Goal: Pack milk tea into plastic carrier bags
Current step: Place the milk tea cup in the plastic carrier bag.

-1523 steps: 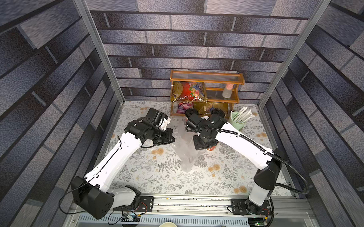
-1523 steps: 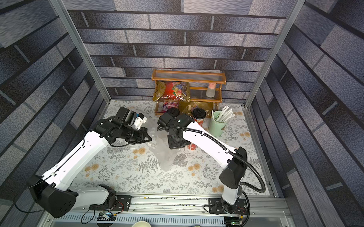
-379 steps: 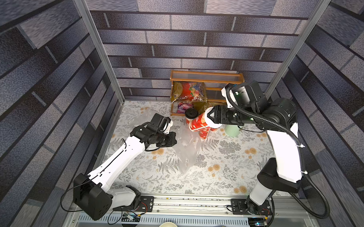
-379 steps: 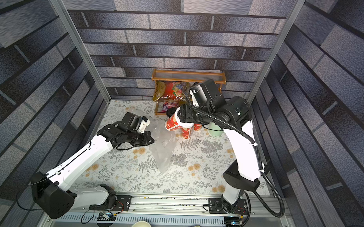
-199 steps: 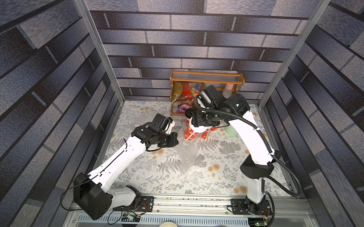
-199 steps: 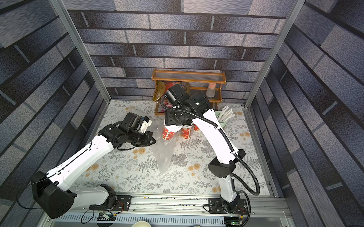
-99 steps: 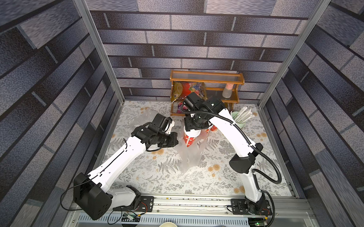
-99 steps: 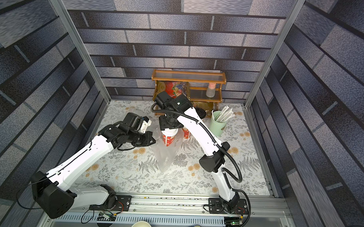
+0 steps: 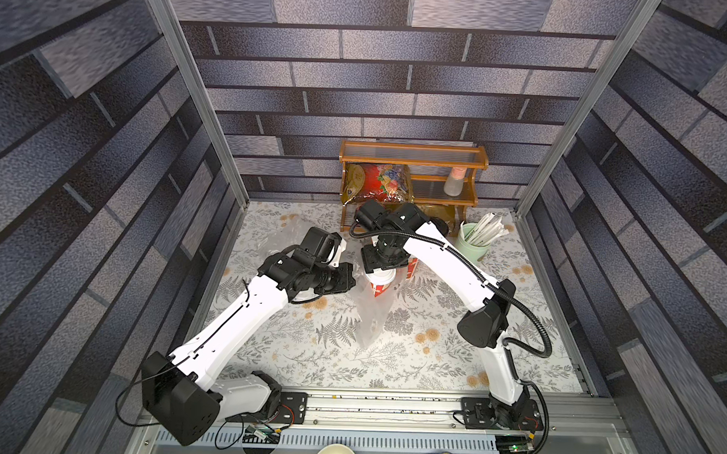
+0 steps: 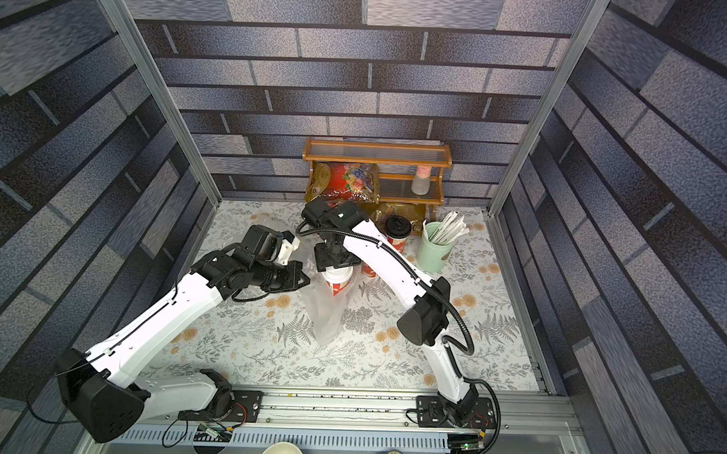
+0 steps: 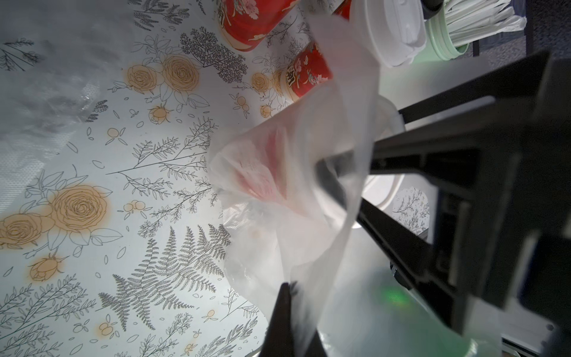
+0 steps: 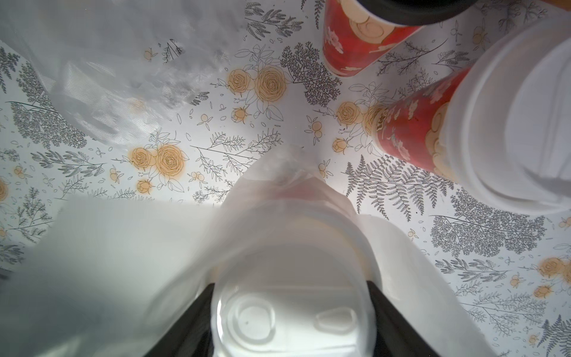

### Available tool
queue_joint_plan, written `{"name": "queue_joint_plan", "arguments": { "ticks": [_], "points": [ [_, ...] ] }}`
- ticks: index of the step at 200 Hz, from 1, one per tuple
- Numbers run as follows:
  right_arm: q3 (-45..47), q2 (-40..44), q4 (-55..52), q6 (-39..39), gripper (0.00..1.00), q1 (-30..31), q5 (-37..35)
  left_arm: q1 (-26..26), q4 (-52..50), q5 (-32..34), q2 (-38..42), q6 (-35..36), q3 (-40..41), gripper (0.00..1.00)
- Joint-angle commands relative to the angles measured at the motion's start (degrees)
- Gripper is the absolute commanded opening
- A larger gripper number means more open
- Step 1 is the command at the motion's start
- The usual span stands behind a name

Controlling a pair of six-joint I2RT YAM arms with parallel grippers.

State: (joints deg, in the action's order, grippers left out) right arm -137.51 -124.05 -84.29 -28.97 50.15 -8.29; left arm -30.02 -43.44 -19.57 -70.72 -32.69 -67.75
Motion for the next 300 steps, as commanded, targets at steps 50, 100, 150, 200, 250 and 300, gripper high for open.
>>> {"name": "queue_joint_plan", "arguments": {
  "ticks": [50, 100, 150, 200, 250, 300],
  "points": [
    [8.92, 2.55, 4.82, -0.57, 0.56, 0.48, -1.32, -0.04, 4.45, 1.05, 5.7, -7.06, 2.33, 0.02],
    [9.84, 5.37, 5.41, 0.44, 0.71, 0.77, 0.89, -0.16, -0.54, 3.38, 4.45, -3.45, -0.02, 0.51],
    [6.7, 7.2, 3.43, 0.16, 0.77, 1.18, 0.43, 2.36, -1.65, -0.2, 1.25, 1.17, -4.23, 0.6],
    [5.93, 7.37, 2.82, 0.22, 0.83, 1.26, 0.53, 3.48, -2.52, -3.13, -2.66, 4.59, -7.66, 0.52],
    [1.6, 10.13, 0.12, 0.15, 0.82, 1.27, -0.62, 3.39, -2.16, -4.17, -3.11, 5.06, -7.85, 0.35],
    [-5.67, 12.31, -3.74, 1.77, 0.82, 0.3, -5.94, 3.3, -2.28, -4.67, -3.64, 5.27, -8.1, 0.18]
  ]
}}
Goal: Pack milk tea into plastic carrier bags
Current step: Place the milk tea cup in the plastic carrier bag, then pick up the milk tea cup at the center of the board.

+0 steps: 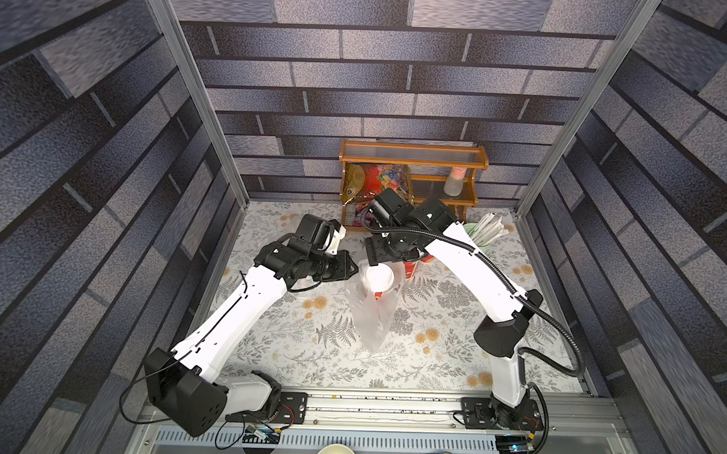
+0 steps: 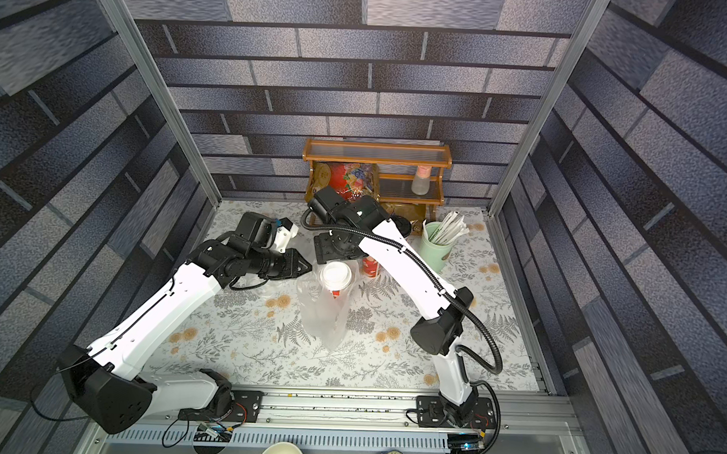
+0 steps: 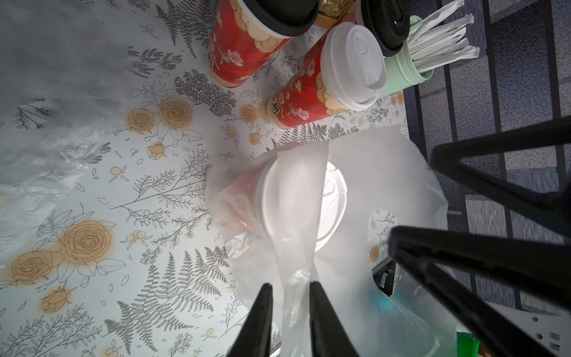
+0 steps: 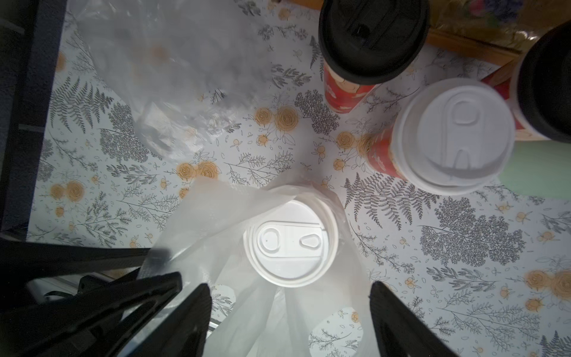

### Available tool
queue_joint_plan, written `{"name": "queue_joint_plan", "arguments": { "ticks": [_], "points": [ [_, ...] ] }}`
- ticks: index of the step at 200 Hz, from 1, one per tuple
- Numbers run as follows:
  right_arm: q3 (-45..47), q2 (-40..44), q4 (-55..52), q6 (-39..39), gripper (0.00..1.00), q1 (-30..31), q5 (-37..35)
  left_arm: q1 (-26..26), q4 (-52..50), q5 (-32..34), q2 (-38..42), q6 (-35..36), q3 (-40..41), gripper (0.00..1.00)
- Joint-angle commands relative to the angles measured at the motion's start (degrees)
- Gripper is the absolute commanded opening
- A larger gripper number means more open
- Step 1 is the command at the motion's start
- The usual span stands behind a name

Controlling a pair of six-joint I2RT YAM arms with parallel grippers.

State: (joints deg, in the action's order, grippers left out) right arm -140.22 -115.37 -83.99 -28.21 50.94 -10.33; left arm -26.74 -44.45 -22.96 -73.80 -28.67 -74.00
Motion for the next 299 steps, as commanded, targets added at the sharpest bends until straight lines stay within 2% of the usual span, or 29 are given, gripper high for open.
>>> {"name": "queue_joint_plan", "arguments": {
  "ticks": [1, 21, 48, 72, 93, 116, 135, 177, 196, 299],
  "points": [
    [-2.91, 3.69, -4.02, 1.07, 0.82, -0.53, -4.09, 0.02, -1.26, -1.24, -0.56, 1.29, -1.85, 0.18],
    [-0.85, 5.38, -2.53, 2.7, 0.82, -2.45, -5.91, 0.02, -1.09, -0.92, -0.3, 0.94, -1.64, 0.1],
    [8.89, 9.53, 5.89, 6.52, 0.82, -5.32, -8.28, -0.15, -0.85, -0.9, -0.16, 0.42, -1.33, 0.02],
    [22.45, 15.62, 20.6, 10.48, 0.83, -7.31, -8.16, -0.33, -0.56, -0.7, 0.28, -0.09, -0.67, 0.0],
    [35.78, 21.55, 35.63, 13.26, 0.86, -9.71, -4.27, -0.33, -0.55, -0.55, 0.65, -0.46, -0.37, 0.0],
    [43.62, 23.37, 44.53, 13.88, 0.85, -12.75, -0.41, -0.33, -0.77, -0.23, 1.04, -0.67, -0.27, 0.0],
    [45.83, 22.06, 46.86, 14.36, 0.85, -14.27, 0.61, -0.25, -0.75, -0.11, 1.11, -0.75, -0.11, 0.0],
    [47.1, 18.98, 49.61, 15.33, 0.85, -16.08, -1.9, -0.33, -0.27, -0.69, 0.87, -1.17, 0.7, 0.0],
    [47.86, 17.68, 51.15, 15.28, 0.85, -17.33, -0.38, -0.42, -0.29, -0.62, 0.94, -1.38, 0.87, 0.0],
    [52.49, 13.68, 54.61, 14.76, 0.8, -18.05, -0.22, -0.42, -1.05, -0.34, 0.41, -1.58, 0.17, 0.0]
  ]
}}
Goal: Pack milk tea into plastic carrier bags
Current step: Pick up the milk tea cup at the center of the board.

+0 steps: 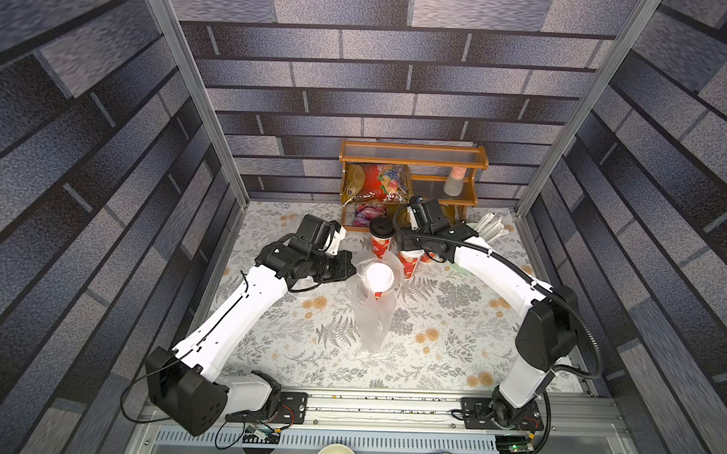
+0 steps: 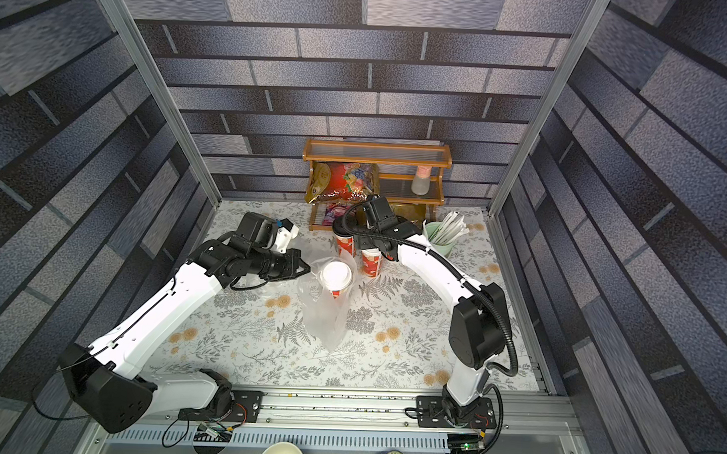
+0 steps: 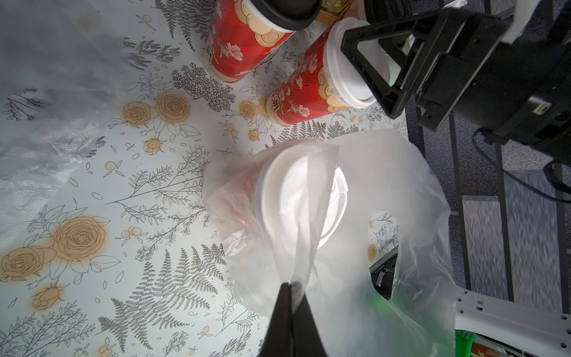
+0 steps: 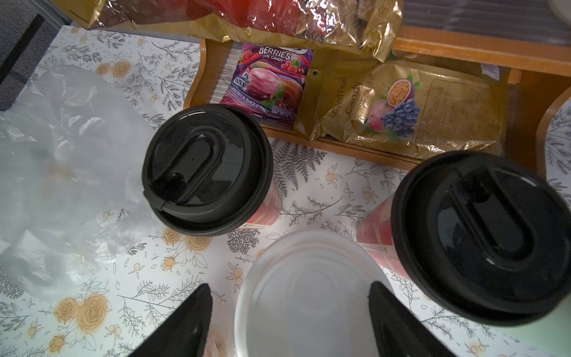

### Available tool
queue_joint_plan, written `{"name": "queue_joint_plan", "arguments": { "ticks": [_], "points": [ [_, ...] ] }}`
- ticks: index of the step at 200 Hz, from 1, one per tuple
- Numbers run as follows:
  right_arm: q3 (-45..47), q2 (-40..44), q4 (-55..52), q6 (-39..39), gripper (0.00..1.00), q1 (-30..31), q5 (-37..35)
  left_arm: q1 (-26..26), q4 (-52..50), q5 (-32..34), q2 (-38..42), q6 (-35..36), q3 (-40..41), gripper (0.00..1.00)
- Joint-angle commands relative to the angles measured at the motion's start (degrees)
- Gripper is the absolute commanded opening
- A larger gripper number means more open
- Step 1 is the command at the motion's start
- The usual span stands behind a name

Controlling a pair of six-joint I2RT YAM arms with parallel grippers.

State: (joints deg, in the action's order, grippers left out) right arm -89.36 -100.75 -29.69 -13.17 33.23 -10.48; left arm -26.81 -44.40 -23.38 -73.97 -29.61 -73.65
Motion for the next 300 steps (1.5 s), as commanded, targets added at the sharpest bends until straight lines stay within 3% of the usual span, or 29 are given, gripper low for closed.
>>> {"name": "queue_joint_plan", "arguments": {
  "ticks": [1, 170, 300],
  "points": [
    [1.64, -0.98, 0.33, -0.28, 0.8, -0.36, 0.02, -0.35, -1.11, 0.04, 0.58, -0.64, -0.18, 0.0],
    [2.05, 4.93, 0.57, 1.47, 0.83, -1.17, -1.08, -0.44, -0.61, 0.16, 0.67, -1.14, 0.62, 0.0],
    [5.87, 1.96, 3.41, 1.0, 0.86, -2.31, 1.71, -0.68, -0.77, 0.77, 1.11, -1.68, 0.87, 0.0]
  ]
}}
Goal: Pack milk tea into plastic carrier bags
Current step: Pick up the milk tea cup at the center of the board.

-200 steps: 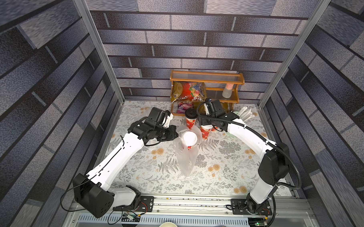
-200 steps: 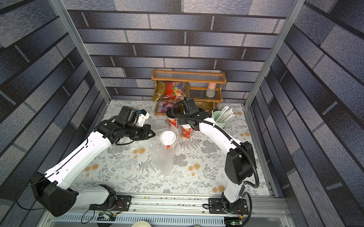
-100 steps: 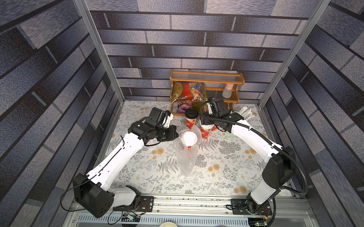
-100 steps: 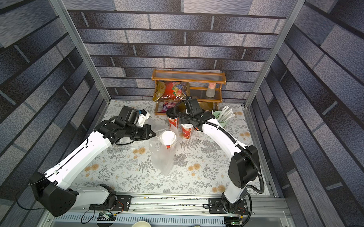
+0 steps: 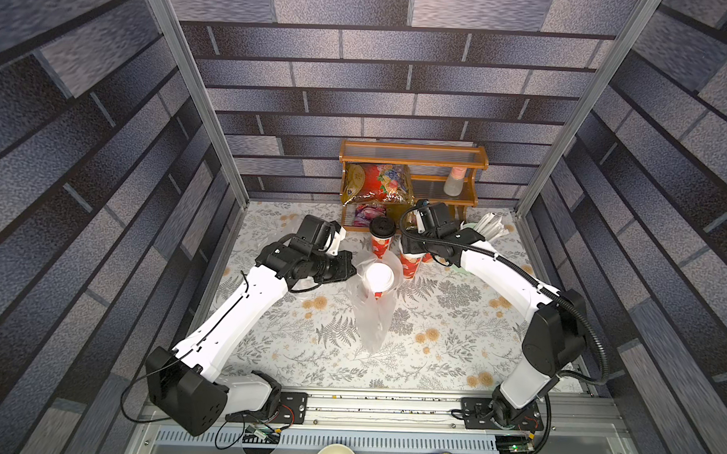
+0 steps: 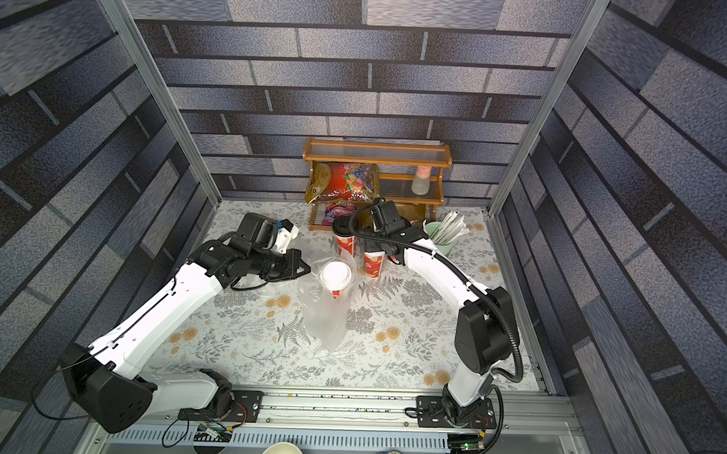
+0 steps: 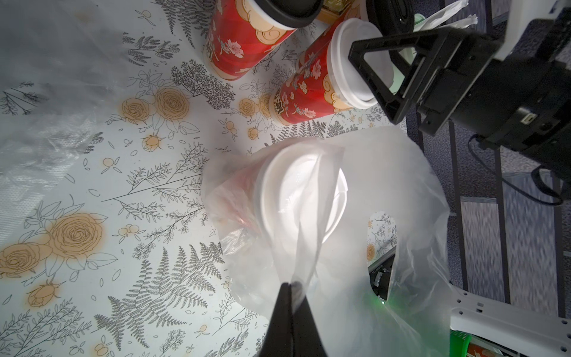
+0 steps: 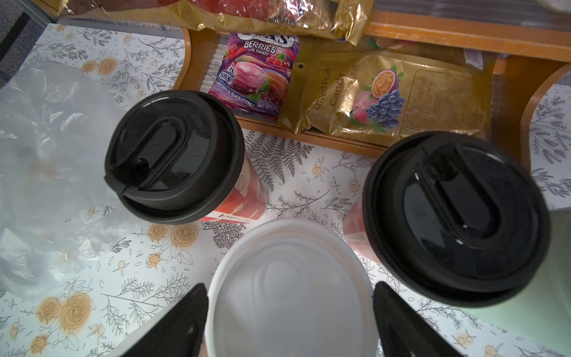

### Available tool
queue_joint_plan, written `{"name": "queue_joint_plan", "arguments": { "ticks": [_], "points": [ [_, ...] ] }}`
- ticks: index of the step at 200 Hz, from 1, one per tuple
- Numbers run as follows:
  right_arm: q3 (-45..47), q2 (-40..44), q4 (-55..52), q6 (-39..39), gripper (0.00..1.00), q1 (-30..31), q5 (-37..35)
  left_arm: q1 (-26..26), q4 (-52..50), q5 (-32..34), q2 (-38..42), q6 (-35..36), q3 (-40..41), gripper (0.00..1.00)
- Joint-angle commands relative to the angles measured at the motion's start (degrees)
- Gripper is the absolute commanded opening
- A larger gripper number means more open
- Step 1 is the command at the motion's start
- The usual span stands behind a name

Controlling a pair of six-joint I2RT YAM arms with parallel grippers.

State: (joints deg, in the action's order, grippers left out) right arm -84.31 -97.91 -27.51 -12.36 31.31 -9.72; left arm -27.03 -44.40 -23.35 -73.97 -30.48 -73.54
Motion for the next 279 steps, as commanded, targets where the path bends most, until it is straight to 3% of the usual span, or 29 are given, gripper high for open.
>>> {"name": "queue_joint_plan", "arguments": {
  "ticks": [1, 104, 279],
  "points": [
    [0.82, -0.92, 1.18, 0.21, 0.86, -0.38, 0.94, -0.43, -0.77, 0.76, 1.11, -0.81, 0.76, 0.0],
    [1.7, -0.77, 0.11, 2.75, 0.81, -0.37, -0.52, -0.48, -0.94, 0.99, 1.55, -0.99, 1.21, 0.0],
    [5.84, 1.71, 0.02, 9.51, 0.81, -0.2, -1.06, -0.55, -0.27, 0.77, 1.82, -1.2, 1.93, 0.0]
  ]
}}
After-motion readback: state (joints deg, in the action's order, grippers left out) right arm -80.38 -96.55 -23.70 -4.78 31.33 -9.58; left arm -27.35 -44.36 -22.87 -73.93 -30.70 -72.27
